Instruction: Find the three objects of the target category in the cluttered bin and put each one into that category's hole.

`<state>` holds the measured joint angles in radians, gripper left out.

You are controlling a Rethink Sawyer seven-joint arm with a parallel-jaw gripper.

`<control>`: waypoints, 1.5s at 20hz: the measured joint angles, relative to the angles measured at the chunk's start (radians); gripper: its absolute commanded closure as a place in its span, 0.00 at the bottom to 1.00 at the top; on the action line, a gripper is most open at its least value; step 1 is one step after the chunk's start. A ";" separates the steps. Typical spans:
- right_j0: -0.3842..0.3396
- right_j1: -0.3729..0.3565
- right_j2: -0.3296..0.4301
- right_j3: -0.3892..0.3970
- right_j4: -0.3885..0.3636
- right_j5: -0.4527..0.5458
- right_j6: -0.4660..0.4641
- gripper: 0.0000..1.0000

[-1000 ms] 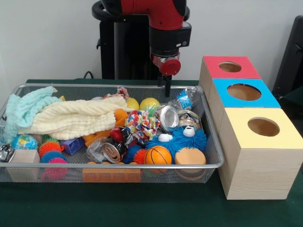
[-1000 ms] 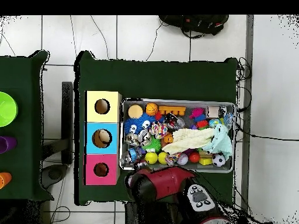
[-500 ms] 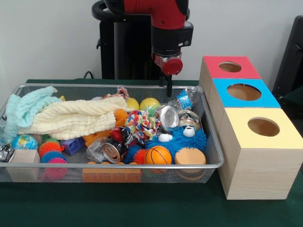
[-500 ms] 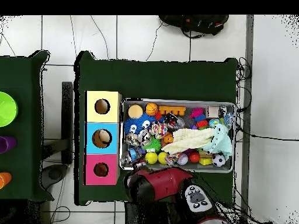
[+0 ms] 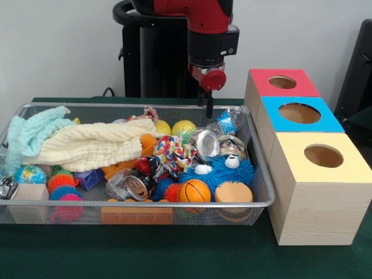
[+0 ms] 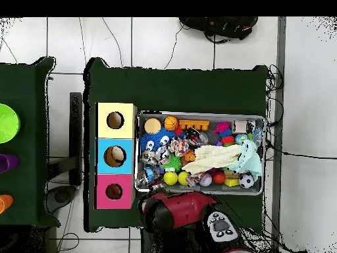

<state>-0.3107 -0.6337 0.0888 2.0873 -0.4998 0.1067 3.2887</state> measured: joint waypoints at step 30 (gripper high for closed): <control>-0.134 -0.139 0.237 0.003 0.311 0.155 0.000 0.00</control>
<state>-0.4449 -0.7728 0.3257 2.0907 -0.1893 0.2619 3.2887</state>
